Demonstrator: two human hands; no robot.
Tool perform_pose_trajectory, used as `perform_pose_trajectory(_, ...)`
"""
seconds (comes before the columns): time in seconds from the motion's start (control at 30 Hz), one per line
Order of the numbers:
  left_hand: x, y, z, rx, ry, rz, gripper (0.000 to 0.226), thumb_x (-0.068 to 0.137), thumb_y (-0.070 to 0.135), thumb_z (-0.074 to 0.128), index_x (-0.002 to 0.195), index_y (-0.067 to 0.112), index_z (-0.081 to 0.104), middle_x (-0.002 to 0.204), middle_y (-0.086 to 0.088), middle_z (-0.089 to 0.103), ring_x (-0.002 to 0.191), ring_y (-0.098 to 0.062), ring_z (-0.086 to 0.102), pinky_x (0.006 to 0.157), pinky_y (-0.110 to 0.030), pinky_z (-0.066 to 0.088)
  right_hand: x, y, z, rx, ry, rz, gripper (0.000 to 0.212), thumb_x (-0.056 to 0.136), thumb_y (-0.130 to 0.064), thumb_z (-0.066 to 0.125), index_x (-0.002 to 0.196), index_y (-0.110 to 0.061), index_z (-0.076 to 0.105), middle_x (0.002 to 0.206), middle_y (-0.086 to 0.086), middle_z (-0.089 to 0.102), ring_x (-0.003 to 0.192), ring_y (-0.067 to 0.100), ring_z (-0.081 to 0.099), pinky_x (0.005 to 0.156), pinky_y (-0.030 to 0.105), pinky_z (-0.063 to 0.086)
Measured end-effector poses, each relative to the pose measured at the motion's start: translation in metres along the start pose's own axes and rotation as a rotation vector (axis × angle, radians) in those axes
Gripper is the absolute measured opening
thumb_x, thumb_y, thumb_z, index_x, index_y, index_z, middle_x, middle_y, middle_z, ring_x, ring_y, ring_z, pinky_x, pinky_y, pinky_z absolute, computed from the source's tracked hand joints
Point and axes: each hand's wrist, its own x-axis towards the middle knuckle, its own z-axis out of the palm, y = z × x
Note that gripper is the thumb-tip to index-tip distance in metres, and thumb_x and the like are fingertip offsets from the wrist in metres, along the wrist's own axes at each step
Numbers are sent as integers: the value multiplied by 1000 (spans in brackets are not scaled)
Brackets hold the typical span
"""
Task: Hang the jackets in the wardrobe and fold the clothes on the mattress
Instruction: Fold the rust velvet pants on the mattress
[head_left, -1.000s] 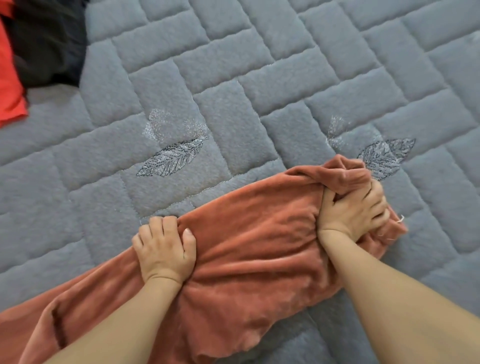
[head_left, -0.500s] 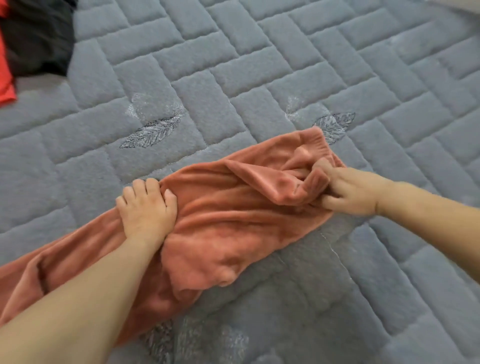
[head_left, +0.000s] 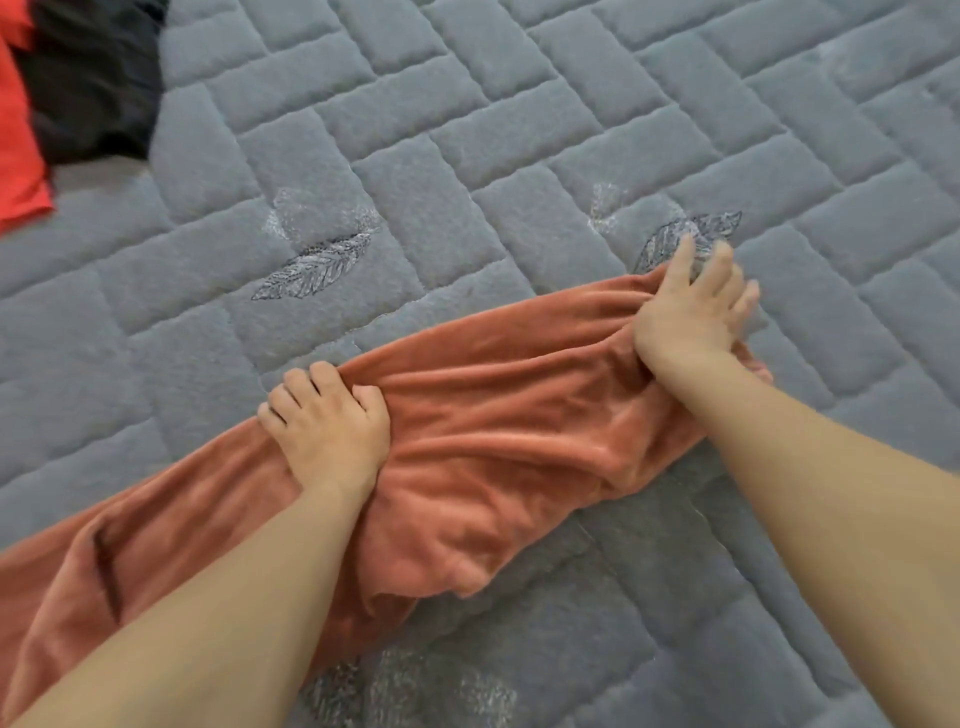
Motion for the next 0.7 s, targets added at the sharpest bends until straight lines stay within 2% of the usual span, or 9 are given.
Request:
perform_pose_trajectory(0.07,2,2,5,-34,18,-20,35,81,35,36,93,5,51,100,-23,53,97,-40,48,94,-52,33,-33,-34,12,108,202,-235,76,79,-14,45,152,-7,27,157,22,21,145,37,21,119,52,-1)
perform_pose_trajectory(0.1,3,2,7,-35,22,-25,35,80,35,37,93,6,51,100,-23,53,97,-39,48,95,-52,33,-58,-50,22,164,202,-406,75,78,-19,48,150,-7,32,157,20,25,145,35,23,119,52,1)
perform_pose_trajectory(0.17,4,0,9,-35,32,-28,34,79,36,39,94,7,51,100,-21,53,97,-38,48,95,-52,34,-103,-73,46,150,56,-668,72,80,-30,52,148,-11,39,157,13,30,146,30,26,121,51,8)
perform_pose_trajectory(0.2,4,0,10,-39,37,-22,34,78,36,41,93,8,51,99,-21,53,96,-38,48,95,-52,35,-115,-78,55,116,-1,-709,71,80,-33,52,148,-13,41,157,10,31,146,28,27,121,51,11)
perform_pose_trajectory(0.3,6,0,15,-33,42,-9,32,77,36,43,92,9,51,97,-19,53,95,-36,48,95,-52,35,-103,-79,72,98,-48,-667,74,76,-36,47,148,-16,42,156,9,34,146,27,26,120,52,12)
perform_pose_trajectory(0.53,8,0,14,-60,41,17,32,78,37,41,93,11,53,97,-17,53,95,-35,47,96,-52,35,-97,-82,76,109,-1,-694,74,75,-35,45,147,-16,43,156,9,35,146,28,28,120,52,11)
perform_pose_trajectory(0.7,10,-2,5,-98,-83,5,35,79,39,38,93,11,53,99,-16,54,97,-36,48,99,-52,33,-96,-83,79,58,15,-676,73,77,-35,41,148,-16,40,156,10,34,145,29,27,120,52,9)
